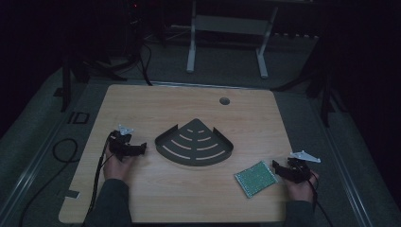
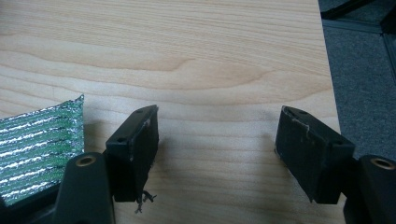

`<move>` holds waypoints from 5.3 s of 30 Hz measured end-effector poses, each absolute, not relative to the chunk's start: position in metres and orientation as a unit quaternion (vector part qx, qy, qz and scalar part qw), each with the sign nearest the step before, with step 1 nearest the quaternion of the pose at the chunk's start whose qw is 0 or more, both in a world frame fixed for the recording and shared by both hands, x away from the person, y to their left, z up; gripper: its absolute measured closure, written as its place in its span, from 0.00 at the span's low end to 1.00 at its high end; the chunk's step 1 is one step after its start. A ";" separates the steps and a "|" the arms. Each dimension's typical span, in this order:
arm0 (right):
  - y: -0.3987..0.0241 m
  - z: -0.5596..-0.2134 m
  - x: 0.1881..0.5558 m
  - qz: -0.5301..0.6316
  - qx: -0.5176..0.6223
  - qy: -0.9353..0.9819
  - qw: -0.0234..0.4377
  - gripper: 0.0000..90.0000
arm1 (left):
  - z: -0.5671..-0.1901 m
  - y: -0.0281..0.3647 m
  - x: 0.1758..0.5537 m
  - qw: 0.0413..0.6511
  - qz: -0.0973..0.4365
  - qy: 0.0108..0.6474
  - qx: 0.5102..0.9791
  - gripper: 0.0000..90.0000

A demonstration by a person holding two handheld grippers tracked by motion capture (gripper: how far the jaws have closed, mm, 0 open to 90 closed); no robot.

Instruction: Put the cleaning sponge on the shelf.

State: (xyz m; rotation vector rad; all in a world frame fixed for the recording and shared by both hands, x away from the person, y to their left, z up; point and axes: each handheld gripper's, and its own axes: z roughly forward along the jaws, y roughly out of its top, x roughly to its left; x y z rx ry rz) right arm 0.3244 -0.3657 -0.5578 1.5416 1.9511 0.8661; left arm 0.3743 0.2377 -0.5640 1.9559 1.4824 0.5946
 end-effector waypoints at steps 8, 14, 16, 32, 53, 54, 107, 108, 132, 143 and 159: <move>-0.363 -0.552 0.316 0.320 0.561 0.725 0.239 0.44 | -0.564 0.238 0.374 0.303 0.224 0.560 0.738 0.09; -0.349 -0.528 0.297 0.341 0.522 0.734 0.270 0.65 | -0.564 0.238 0.374 0.303 0.224 0.560 0.738 0.09; -0.343 -0.524 0.290 0.344 0.505 0.743 0.272 0.73 | -0.564 0.238 0.374 0.303 0.224 0.560 0.738 0.09; -0.319 -0.528 0.267 0.327 0.446 0.798 0.237 0.98 | -0.564 0.238 0.374 0.303 0.225 0.559 0.738 0.09; -0.309 -0.533 0.235 0.310 0.425 0.823 0.214 0.99 | -0.564 0.237 0.374 0.303 0.225 0.560 0.737 0.09; -0.308 -0.533 0.236 0.311 0.422 0.824 0.213 0.99 | -0.564 0.237 0.374 0.303 0.225 0.560 0.737 0.09; -0.341 -0.510 0.321 0.233 0.455 0.850 0.127 0.87 | -0.564 0.237 0.374 0.303 0.225 0.561 0.737 0.09; -0.340 -0.511 0.322 0.231 0.457 0.850 0.124 0.87 | -0.564 0.237 0.374 0.303 0.225 0.561 0.737 0.09; -0.335 -0.511 0.351 0.171 0.480 0.860 0.037 0.87 | -0.564 0.237 0.374 0.303 0.225 0.561 0.737 0.09; -0.335 -0.510 0.362 0.153 0.490 0.858 -0.009 0.99 | -0.564 0.237 0.374 0.303 0.225 0.561 0.737 0.09; -0.330 -0.490 0.358 0.155 0.481 0.863 0.011 1.00 | -0.564 0.237 0.374 0.303 0.225 0.561 0.737 0.09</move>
